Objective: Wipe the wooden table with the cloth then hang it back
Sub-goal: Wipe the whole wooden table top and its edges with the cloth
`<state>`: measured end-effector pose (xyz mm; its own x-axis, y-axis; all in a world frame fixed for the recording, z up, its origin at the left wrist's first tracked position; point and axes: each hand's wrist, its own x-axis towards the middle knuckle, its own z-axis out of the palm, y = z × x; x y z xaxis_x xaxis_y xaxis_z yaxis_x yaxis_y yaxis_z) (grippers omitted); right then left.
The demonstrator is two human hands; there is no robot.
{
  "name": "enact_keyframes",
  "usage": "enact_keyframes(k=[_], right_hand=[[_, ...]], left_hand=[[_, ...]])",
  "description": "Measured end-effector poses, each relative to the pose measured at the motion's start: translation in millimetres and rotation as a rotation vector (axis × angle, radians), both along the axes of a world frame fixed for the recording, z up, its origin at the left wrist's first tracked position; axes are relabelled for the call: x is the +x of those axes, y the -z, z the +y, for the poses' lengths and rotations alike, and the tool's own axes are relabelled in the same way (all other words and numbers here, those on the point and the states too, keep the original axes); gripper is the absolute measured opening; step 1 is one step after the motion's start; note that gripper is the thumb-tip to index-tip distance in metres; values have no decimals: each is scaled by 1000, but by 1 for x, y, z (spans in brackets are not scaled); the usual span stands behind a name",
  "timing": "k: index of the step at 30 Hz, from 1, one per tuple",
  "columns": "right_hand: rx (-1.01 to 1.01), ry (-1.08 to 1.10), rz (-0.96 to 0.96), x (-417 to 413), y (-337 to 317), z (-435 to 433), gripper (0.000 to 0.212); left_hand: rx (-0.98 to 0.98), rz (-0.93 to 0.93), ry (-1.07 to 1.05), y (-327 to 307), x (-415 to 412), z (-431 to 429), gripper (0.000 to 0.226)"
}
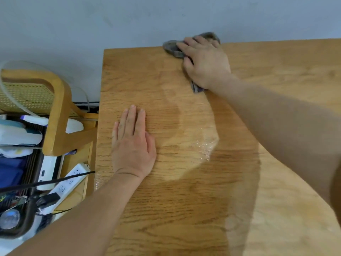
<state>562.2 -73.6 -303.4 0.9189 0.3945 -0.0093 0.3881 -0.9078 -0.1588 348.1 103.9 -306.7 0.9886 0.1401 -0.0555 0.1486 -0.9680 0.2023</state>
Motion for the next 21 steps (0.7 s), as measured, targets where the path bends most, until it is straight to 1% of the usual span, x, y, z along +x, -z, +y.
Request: enact_keyframes(k=[2,5,7,10,12,14,15,16,19,21], right_hand=[[26,23,-30,-26,3,6,52],[89,-65,-29,-118,3,-2,49],[91,-183,30,-205,1,-12,49],[37,-451,140,-318,-2,-37,49],[15,-643,197,-335,-2,-58,48],[43,-792,205,-303,-4,-70,46],[39,-797,169,-275,-3,-73,48],[17,-726,110,-242,-2,-75,48],[-15,-249,7,-154,-3,-55,52],[5,39,-25,-145,-1,-20,54]], left_hand=[[-6,-6,-2,0,-2,1,60],[-22,-6,2,-1,-6,0,59],[-39,-11,4,-1,-5,0,58],[-48,-18,-5,-1,-4,0,57],[-49,-19,-5,-1,-6,0,56],[-46,-11,4,-2,-4,-1,55],[-45,-7,7,-2,-2,0,55],[-42,-3,6,-2,0,0,55],[-16,-1,14,-2,-4,-1,58],[-18,7,22,-3,-7,-1,59]])
